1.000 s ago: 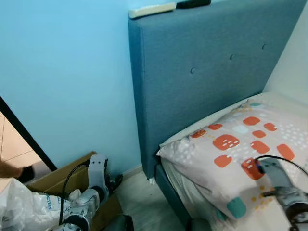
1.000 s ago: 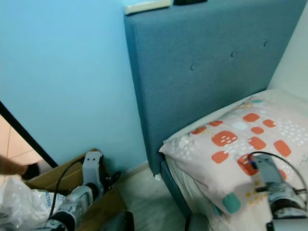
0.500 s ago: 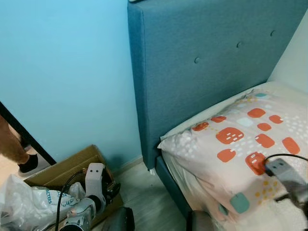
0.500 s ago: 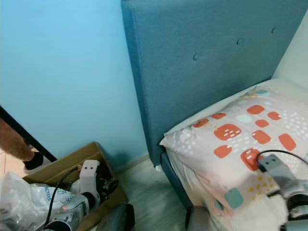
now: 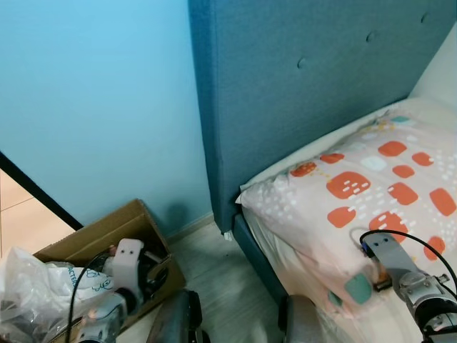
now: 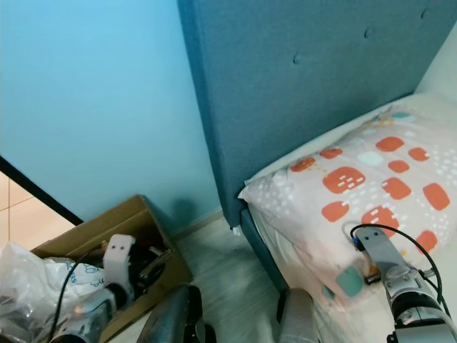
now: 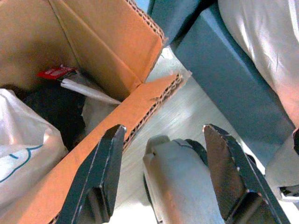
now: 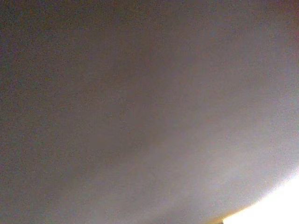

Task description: Clean up the room

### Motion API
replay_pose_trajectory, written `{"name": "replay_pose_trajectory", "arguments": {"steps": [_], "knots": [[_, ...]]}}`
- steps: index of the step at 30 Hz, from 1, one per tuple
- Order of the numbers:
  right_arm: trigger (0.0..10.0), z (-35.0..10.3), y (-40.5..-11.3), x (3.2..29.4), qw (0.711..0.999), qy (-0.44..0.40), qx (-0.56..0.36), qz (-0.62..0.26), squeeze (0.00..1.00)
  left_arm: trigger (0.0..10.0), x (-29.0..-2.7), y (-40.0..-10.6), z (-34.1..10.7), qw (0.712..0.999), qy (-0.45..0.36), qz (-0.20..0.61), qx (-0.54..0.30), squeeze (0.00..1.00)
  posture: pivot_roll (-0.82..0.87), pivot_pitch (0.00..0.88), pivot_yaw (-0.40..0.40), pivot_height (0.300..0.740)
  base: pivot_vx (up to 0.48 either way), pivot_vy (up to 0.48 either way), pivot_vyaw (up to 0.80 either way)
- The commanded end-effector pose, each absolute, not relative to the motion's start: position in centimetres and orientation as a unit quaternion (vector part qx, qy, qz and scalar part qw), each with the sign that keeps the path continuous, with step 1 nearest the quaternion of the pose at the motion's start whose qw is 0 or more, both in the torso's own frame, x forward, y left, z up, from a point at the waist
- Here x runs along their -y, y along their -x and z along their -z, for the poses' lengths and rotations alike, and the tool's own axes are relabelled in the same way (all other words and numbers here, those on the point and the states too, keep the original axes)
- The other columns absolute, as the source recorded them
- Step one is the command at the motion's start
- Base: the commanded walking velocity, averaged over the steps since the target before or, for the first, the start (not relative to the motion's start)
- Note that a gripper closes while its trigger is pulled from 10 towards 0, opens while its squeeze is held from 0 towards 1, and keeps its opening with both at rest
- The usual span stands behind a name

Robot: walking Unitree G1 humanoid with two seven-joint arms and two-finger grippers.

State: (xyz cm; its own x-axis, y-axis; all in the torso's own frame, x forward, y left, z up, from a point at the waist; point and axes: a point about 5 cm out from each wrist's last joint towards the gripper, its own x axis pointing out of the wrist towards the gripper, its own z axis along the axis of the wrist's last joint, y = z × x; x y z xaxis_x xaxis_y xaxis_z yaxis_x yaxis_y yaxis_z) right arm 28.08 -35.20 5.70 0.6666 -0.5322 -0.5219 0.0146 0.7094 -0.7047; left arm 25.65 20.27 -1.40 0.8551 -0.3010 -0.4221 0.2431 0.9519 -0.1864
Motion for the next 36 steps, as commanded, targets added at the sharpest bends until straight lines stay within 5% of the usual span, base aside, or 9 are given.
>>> {"name": "replay_pose_trajectory", "arguments": {"steps": [1, 6, 13, 18, 29, 32, 36], "knots": [[10.0, -6.1, -28.2, 35.5, 0.849, 0.348, -0.356, 0.176, 0.0, 10.0, -20.9, -24.7, 2.0, 0.957, 0.061, 0.141, -0.247, 0.0, 0.11, 0.355, 0.059, 0.599, 0.0, 0.0, 0.0], [10.0, -12.0, -32.4, 34.4, 0.929, 0.253, -0.149, 0.224, 0.0, 10.0, -21.5, -23.6, 2.0, 0.956, 0.049, 0.151, -0.246, 0.0, 0.13, 0.389, 0.066, 0.599, 0.0, 0.0, 0.0], [10.0, -13.7, -34.5, 32.3, 0.968, 0.141, -0.093, 0.185, 0.0, 10.0, -21.4, -23.3, 1.9, 0.956, 0.044, 0.157, -0.245, 0.0, 0.14, 0.394, 0.063, 0.599, 0.0, 0.0, 0.0], [10.0, -13.6, -35.6, 29.7, 0.979, 0.146, -0.081, 0.116, 0.0, 10.0, -21.1, -23.3, 1.8, 0.955, 0.04, 0.161, -0.245, 0.0, 0.13, 0.386, 0.06, 0.599, 0.0, 0.0, 0.0], [10.0, -12.0, -34.2, 31.6, 0.965, 0.185, -0.14, 0.123, 0.0, 10.0, -20.1, -23.3, 2.1, 0.951, 0.042, 0.166, -0.256, 0.0, 0.12, 0.359, 0.048, 0.599, 0.0, 0.0, 0.0], [10.0, -11.8, -32.4, 34.9, 0.924, 0.253, -0.191, 0.215, 0.0, 10.0, -19.4, -23.5, 2.5, 0.948, 0.049, 0.17, -0.263, 0.0, 0.1, 0.309, 0.042, 0.599, 0.0, 0.0, 0.0], [10.0, -12.0, -31.6, 36.3, 0.904, 0.268, -0.204, 0.262, 0.0, 10.0, -18.8, -23.8, 2.6, 0.947, 0.054, 0.172, -0.265, 0.0, 0.09, 0.286, 0.04, 0.599, 0.0, 0.0, 0.0]]}}
